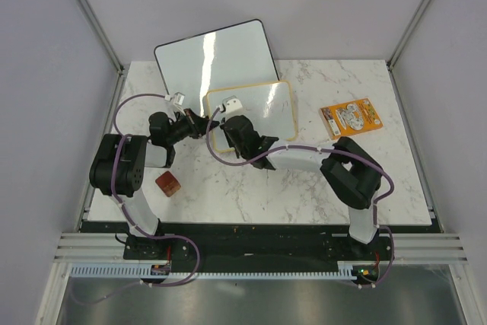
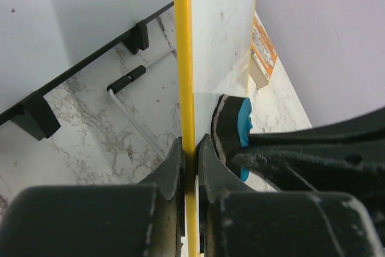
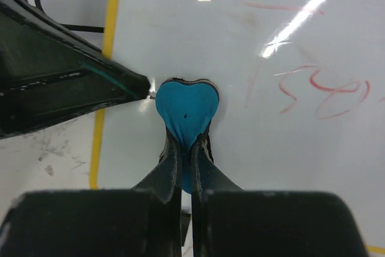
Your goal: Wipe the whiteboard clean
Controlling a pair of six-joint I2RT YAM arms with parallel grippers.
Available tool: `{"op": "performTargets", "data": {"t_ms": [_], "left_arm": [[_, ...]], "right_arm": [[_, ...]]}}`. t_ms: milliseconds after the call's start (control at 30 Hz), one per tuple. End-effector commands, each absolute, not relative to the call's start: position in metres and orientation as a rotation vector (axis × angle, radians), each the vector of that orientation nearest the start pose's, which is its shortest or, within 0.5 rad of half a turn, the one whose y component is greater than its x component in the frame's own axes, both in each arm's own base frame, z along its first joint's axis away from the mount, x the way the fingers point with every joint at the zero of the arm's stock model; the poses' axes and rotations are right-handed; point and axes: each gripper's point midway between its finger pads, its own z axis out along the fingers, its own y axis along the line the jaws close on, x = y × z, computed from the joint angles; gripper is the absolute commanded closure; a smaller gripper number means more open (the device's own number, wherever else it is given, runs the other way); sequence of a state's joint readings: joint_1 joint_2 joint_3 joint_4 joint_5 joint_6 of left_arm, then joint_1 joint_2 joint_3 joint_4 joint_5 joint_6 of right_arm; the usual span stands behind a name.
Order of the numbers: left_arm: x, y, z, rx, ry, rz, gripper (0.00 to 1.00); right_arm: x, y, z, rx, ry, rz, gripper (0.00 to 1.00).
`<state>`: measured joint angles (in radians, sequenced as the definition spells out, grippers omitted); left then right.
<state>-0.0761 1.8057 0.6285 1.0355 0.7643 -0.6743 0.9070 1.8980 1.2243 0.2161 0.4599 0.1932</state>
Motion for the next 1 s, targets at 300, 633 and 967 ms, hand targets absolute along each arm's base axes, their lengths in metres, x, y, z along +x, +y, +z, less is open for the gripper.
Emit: {"op": "performTargets", "data": {"t_ms": [300, 633, 967], "left_arm": [[0.397, -0.162, 0.087, 0.082, 1.862, -1.089, 0.98], [0.397, -0.161, 0.087, 0.078, 1.86, -1.085, 0.98], [0.398, -0.16, 0.087, 0.074, 1.861, -1.086, 0.98]], "right_arm": [[0.433, 0.345, 0.123, -0.256, 1.928, 0.102, 1.0], [0.461, 0.254, 0.096, -0.101, 2.023, 0.001, 1.0], [0.444, 0.224, 0.062, -0.1, 2.109, 0.034, 1.0]]}}
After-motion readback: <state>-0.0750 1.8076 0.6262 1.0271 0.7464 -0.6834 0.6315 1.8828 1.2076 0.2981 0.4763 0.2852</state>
